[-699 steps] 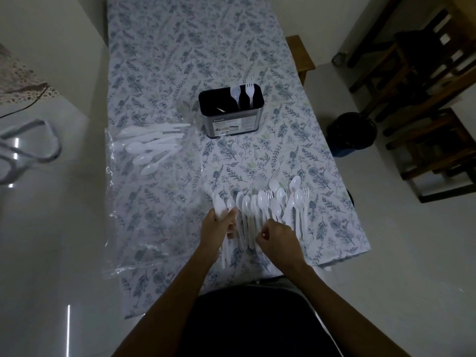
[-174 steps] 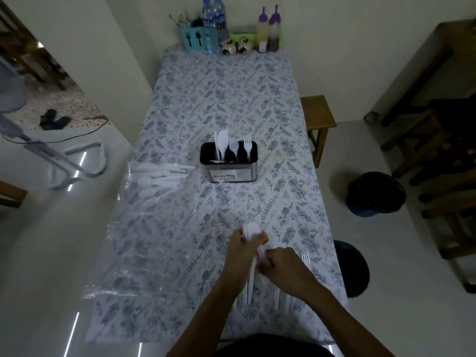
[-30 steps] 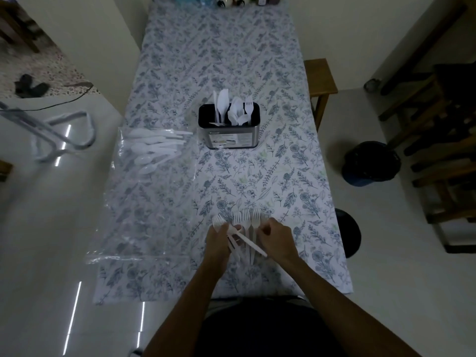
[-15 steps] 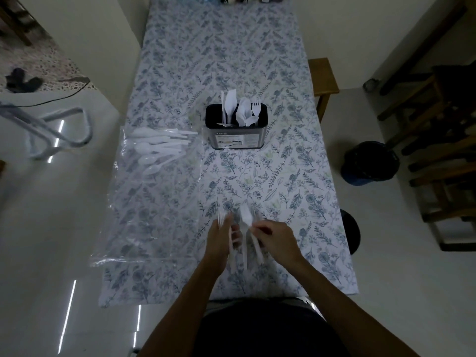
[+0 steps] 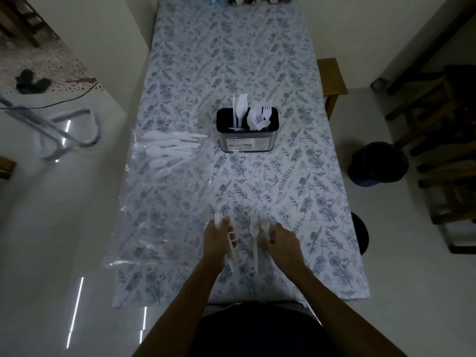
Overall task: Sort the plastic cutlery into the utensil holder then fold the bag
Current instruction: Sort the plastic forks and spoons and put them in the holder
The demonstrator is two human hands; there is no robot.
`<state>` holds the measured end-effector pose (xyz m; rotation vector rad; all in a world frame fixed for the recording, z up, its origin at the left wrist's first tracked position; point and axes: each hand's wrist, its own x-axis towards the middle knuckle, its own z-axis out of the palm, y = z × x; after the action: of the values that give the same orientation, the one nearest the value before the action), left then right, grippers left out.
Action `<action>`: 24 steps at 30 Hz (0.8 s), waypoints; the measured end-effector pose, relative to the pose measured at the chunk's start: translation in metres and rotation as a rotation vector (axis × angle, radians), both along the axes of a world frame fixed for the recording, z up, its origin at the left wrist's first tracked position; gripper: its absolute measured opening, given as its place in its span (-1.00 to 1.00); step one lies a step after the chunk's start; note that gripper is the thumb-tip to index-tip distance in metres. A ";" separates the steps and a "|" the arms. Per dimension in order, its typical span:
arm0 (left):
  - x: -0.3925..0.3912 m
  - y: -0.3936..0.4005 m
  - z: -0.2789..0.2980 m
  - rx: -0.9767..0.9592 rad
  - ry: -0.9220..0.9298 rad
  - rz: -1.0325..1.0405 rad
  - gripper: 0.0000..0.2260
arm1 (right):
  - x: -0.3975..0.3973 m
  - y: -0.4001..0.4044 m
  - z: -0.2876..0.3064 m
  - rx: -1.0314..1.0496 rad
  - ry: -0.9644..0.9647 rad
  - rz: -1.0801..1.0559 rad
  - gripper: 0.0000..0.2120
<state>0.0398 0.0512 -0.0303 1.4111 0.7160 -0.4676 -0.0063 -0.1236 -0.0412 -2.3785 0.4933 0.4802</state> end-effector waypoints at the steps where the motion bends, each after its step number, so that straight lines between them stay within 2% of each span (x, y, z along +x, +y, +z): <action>1: 0.000 0.002 0.000 -0.014 -0.004 -0.015 -0.86 | 0.001 0.000 0.001 0.011 -0.008 -0.044 -0.84; 4: -0.001 0.006 -0.002 -0.064 -0.022 -0.120 -0.77 | -0.002 0.007 0.013 0.104 -0.080 -0.118 -0.85; 7: -0.004 0.001 -0.006 -0.080 -0.015 -0.224 -0.59 | -0.008 0.025 0.033 0.285 -0.149 0.011 -0.85; 9: -0.007 -0.003 -0.005 -0.040 -0.049 -0.245 -0.64 | -0.011 0.035 0.036 0.348 -0.172 0.075 -0.82; 11: -0.006 0.000 -0.006 0.042 -0.083 -0.249 -0.77 | -0.008 0.036 0.028 0.341 -0.156 -0.021 -0.76; 13: -0.002 0.008 -0.005 0.040 -0.050 -0.188 -0.85 | -0.004 0.030 0.012 0.193 -0.111 -0.101 -0.72; 15: 0.002 0.018 0.000 0.026 -0.018 -0.155 -0.87 | -0.002 0.029 0.001 0.049 -0.023 -0.056 -0.71; 17: 0.005 0.028 0.003 0.038 -0.027 -0.185 -0.81 | 0.001 0.033 -0.005 0.002 0.016 0.019 -0.75; 21: 0.012 0.038 0.003 -0.043 -0.039 -0.209 -0.71 | 0.007 0.038 0.011 0.138 -0.049 -0.110 -0.82; 24: 0.014 0.033 0.009 -0.142 -0.068 -0.280 -0.70 | 0.011 0.053 0.035 0.282 -0.141 -0.073 -0.83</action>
<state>0.0534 0.0843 -0.0213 1.3909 0.4222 -0.6719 0.0042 -0.0703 -0.0065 -2.0988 0.4170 0.3224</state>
